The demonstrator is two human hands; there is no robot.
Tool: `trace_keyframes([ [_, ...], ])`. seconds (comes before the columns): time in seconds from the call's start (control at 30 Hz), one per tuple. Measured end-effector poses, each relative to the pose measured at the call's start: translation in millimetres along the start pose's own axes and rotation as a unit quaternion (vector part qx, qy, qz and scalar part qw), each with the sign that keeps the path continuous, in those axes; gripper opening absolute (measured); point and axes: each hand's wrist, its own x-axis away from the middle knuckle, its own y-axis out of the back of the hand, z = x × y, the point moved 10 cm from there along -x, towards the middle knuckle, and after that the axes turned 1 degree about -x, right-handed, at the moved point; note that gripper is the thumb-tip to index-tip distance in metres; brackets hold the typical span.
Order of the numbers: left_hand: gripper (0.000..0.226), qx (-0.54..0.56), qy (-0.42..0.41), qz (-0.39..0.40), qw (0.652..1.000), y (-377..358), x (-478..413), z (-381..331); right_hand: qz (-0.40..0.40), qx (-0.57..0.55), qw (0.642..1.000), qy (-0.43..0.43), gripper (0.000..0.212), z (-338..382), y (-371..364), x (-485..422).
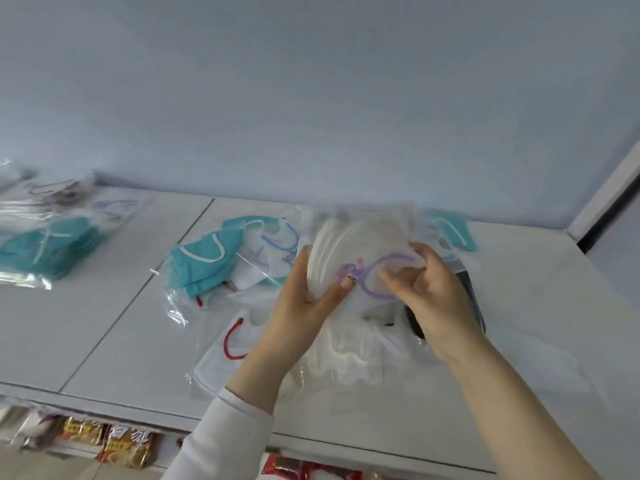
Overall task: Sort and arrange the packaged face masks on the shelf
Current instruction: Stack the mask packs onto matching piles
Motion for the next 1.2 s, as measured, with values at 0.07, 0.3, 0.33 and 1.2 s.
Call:
trace_keyframes([
  [0.07, 0.035, -0.051, -0.020, -0.035, 0.998, 19.2, -2.3, 1.4, -0.023, 0.024, 0.999, 0.020, 0.033, -3.0, -7.2, -1.0],
  [0.3, 0.032, -0.005, -0.013, -0.039, 0.999, 21.2, 13.7, 16.6, -0.004, 0.046, 0.999, 0.020, 0.068, -8.6, -32.6, 9.6],
  [0.33, 0.031, -0.004, -0.020, -0.041, 0.999, 21.4, 14.1, 14.7, -0.013, 0.059, 0.998, 0.029, 0.067, -5.9, -31.1, 9.4],
  [1.2, 0.023, -0.019, 0.061, -0.317, 0.946, 195.8, 182.7, -6.3, 0.247, 0.015, 0.968, -0.030, 0.020, -12.7, -233.0, 97.6],
])
